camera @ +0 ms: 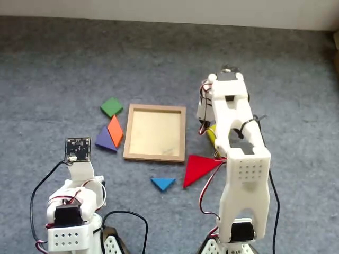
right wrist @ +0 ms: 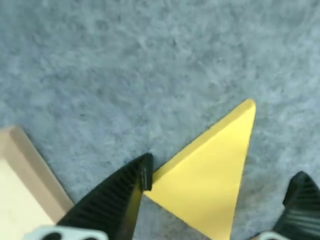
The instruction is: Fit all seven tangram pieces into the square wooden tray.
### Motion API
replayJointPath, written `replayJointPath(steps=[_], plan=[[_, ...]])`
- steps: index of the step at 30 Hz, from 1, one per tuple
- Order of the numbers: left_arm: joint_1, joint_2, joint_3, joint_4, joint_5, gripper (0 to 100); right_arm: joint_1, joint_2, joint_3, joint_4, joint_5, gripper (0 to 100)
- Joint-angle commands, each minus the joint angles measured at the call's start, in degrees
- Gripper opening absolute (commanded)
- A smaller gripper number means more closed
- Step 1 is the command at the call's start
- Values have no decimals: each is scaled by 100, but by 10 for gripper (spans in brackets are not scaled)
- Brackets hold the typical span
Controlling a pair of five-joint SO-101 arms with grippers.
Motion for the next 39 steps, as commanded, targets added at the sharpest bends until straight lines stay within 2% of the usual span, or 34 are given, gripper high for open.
replayJointPath(steps=[1, 8, 13, 18, 22, 27, 31, 36, 39], plan=[[-48, -75, 119, 26, -44, 7, -391, -84, 4, 259, -35, 396], [-48, -75, 119, 26, -44, 7, -418, -75, -145, 347, -26, 396], [-48, -75, 119, 26, -44, 7, -418, -66, -418, 840, 334, 396], [-48, -75, 119, 26, -44, 7, -312, -31, -462, 831, 334, 396], [-48, -75, 119, 26, -44, 7, -312, -22, -426, 831, 686, 396], [-48, -75, 119, 26, -44, 7, -277, -13, -444, 822, 765, 396], [-48, -75, 119, 26, -44, 7, -277, -13, -426, 505, 765, 394], [-48, -75, 119, 26, -44, 7, -277, -13, -418, 382, 765, 318], [-48, -75, 119, 26, -44, 7, -277, -13, -418, 382, 747, 308]])
